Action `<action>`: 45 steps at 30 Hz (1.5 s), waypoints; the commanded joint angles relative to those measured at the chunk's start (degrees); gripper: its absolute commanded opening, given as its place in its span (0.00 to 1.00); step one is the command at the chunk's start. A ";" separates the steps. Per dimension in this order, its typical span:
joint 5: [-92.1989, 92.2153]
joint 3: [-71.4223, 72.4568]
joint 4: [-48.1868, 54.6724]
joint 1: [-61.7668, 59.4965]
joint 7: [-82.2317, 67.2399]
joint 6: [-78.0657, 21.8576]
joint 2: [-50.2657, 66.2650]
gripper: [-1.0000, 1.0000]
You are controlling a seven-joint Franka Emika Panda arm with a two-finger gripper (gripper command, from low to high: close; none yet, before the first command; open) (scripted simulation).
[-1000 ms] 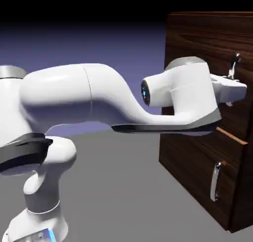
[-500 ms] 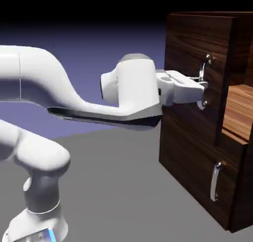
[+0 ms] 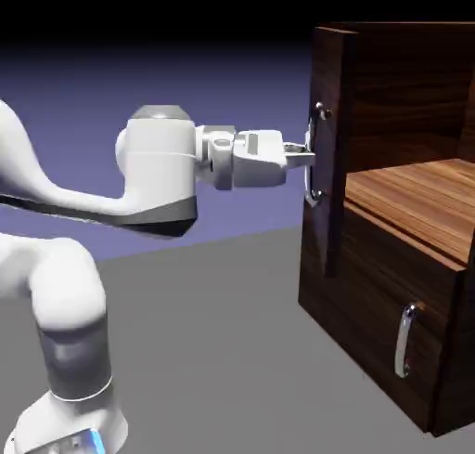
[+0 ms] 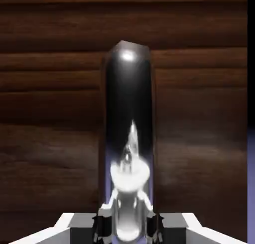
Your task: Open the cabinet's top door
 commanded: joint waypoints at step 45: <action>92.20 74.20 13.82 -5.76 -31.91 -72.11 -20.98 0.00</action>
